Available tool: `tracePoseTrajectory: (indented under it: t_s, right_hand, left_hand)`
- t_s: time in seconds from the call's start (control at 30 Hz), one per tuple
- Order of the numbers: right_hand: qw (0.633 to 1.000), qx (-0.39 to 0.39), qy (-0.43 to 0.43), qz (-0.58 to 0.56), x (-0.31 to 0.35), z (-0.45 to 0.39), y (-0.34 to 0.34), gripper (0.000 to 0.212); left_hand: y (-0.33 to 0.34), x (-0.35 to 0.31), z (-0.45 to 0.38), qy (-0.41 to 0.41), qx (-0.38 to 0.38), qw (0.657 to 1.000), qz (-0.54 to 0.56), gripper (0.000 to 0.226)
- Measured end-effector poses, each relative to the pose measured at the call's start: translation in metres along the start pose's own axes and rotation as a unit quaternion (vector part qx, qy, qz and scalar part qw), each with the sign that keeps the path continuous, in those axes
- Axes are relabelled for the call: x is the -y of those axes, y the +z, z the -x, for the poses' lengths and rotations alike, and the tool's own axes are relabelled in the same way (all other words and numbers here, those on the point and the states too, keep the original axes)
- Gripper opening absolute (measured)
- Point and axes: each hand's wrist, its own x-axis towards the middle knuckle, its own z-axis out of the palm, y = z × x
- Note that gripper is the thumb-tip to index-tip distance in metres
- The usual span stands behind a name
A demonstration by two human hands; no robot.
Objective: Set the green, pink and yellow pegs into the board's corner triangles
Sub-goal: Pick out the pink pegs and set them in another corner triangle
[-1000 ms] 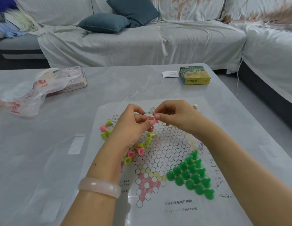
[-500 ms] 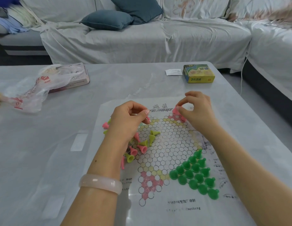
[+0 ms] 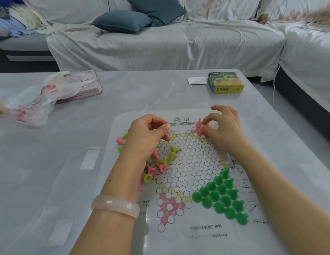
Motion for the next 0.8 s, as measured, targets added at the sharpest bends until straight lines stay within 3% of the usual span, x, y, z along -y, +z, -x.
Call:
tracePoseTrajectory:
  t_s: [0.57, 0.7, 0.8]
  right_hand:
    - [1.0, 0.002, -0.011, -0.018, 0.002, 0.001, -0.004, 0.017]
    - [0.995, -0.023, -0.061, -0.076, 0.02, 0.001, -0.02, 0.016]
    - [0.981, 0.044, -0.133, -0.133, 0.04, 0.005, -0.028, 0.017]
  left_hand:
    - [0.0, 0.0, 0.002, -0.012, -0.009, 1.0, 0.026, 0.008]
    - [0.001, 0.0, 0.002, -0.014, 0.0, 0.999, 0.052, 0.01]
    - [0.003, -0.003, 0.002, -0.031, 0.018, 0.992, 0.119, 0.008]
